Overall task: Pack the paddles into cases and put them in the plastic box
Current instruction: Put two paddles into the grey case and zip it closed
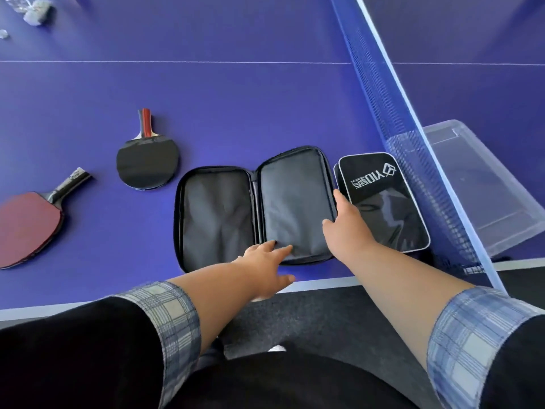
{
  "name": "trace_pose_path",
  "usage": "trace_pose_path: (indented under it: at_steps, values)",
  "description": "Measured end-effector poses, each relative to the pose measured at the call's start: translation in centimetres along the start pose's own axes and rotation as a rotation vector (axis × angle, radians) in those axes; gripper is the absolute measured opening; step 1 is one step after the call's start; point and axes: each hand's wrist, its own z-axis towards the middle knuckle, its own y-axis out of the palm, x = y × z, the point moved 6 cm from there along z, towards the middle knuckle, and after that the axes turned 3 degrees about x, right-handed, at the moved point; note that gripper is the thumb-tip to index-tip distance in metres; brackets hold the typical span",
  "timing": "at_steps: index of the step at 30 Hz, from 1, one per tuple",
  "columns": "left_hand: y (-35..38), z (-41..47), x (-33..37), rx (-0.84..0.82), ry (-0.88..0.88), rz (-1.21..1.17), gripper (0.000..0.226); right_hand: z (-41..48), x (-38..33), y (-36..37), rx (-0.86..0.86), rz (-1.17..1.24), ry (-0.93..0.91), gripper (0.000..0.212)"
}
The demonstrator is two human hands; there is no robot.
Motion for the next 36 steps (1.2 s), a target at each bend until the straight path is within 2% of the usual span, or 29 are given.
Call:
trace_pose_path:
  at_steps: [3,7,10,15,18,21,24,27,30,36]
  values:
    - [0.9,1.1,-0.3,-0.007,0.000,0.096,0.075,0.2,1.4,2.2,-0.110,-0.225,-0.028,0.069]
    - [1.0,1.3,-0.8,-0.019,0.000,0.124,0.072,-0.5,1.9,4.9,-0.253,-0.407,-0.052,0.069]
    - [0.1,0.5,-1.2,-0.040,-0.050,0.003,0.071,-1.2,1.7,5.9,-0.342,-0.467,-0.028,0.069]
    - [-3.8,-2.7,-4.0,0.110,-0.149,-0.120,0.072,-1.2,-2.1,5.4,-0.322,-0.466,-0.121,0.066]
    - [-6.4,-4.6,-8.2,0.243,-0.259,-0.216,0.070,-0.4,-6.3,5.6,-0.326,-0.405,-0.176,0.071]
    - [-8.5,-6.4,-13.8,0.353,-0.379,-0.386,0.068,0.5,-11.5,7.0,-0.278,-0.277,-0.229,0.065]
    - [-9.5,-7.7,-20.0,0.399,-0.499,-0.508,0.068,1.2,-16.6,10.1,-0.283,-0.115,-0.238,0.056]
    - [-10.1,-8.1,-26.1,0.415,-0.589,-0.530,0.070,2.3,-21.1,13.6,-0.315,0.012,-0.218,0.051]
    - [-11.1,-7.6,-30.7,0.417,-0.606,-0.572,0.070,3.5,-24.5,16.6,-0.325,0.135,-0.147,0.050]
    - [-15.1,-3.7,-36.3,0.460,-0.504,-0.646,0.070,7.1,-28.7,21.3,-0.306,0.278,-0.017,0.056]
